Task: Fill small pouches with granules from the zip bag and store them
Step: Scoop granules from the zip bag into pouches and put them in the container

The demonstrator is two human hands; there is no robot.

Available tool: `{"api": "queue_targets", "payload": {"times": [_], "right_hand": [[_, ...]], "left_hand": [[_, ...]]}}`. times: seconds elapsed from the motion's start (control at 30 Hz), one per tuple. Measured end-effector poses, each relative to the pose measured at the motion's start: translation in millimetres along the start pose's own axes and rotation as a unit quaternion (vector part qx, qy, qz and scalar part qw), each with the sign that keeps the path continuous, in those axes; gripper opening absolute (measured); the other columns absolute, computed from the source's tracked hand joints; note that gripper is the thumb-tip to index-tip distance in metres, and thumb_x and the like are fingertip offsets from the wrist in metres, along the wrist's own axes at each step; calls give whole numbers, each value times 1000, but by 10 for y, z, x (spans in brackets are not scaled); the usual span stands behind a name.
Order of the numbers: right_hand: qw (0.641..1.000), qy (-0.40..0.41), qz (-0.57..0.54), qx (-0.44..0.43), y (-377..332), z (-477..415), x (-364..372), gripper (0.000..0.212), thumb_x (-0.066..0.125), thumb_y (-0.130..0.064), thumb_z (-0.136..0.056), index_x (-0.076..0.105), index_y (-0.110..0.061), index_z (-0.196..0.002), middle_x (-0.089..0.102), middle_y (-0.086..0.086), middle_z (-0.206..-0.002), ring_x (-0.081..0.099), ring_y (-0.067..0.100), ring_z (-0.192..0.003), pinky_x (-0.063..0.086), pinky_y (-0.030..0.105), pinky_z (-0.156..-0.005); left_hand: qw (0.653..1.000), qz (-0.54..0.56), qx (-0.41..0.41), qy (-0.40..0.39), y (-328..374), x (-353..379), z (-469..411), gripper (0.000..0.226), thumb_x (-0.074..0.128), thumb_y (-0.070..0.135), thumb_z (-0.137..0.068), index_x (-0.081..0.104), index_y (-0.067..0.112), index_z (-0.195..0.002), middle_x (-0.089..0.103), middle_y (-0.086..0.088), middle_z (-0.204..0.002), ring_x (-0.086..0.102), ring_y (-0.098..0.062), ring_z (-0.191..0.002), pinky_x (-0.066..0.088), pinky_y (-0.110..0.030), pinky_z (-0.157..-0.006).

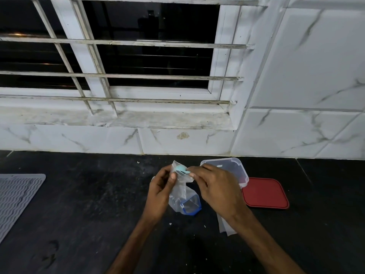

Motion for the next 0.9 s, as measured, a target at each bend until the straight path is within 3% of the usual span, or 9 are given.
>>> {"api": "queue_targets", "payload": {"times": [0.13, 0.3, 0.43, 0.67, 0.9], "right_hand": [[993, 6, -104, 59, 107, 15, -35, 22, 60, -29, -93, 69, -27, -113, 71, -12, -96, 64, 3, -82, 53, 20, -71], [999, 33, -29, -9, 14, 24, -64, 32, 79, -11, -75, 73, -20, -105, 71, -4, -83, 67, 12, -66, 55, 25, -53], [998, 48, -4, -46, -14, 37, -25, 41, 85, -6, -66, 74, -17, -104, 71, -2, -83, 66, 14, -62, 55, 25, -49], [991, 99, 2, -85, 12, 81, -71, 45, 85, -6, -63, 75, -15, -106, 74, 1, -95, 70, 16, -75, 60, 28, -61], [989, 116, -67, -57, 73, 110, -31, 36, 73, -2, -78, 73, -16, -110, 74, -1, -101, 70, 14, -81, 60, 29, -67]], "left_hand": [[1000, -11, 2, 11, -22, -39, -1, 31, 50, 14, -94, 60, -2, -119, 71, -8, -105, 69, -16, -95, 54, -23, -77], [1000, -3, -3, 27, -64, -86, 2, 33, 50, 15, -94, 58, 0, -122, 70, -12, -111, 68, -22, -101, 55, -28, -82], [999, 4, -3, 40, -45, -85, 6, 31, 50, 14, -95, 58, 0, -121, 71, -10, -109, 69, -20, -99, 56, -26, -80], [999, 27, -1, 47, -6, -86, 11, 35, 50, 17, -93, 57, 1, -124, 70, -10, -112, 69, -20, -101, 56, -25, -79], [997, 45, 3, 60, -7, -83, 14, 32, 51, 17, -93, 59, 4, -122, 71, -8, -114, 68, -20, -103, 55, -27, -83]]}}
Point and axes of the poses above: each hand's wrist, its own z-axis away from the middle knuckle, its own x-axis out of the palm, y = z × x, the point moved 7 cm from there along -z, towards the middle knuckle
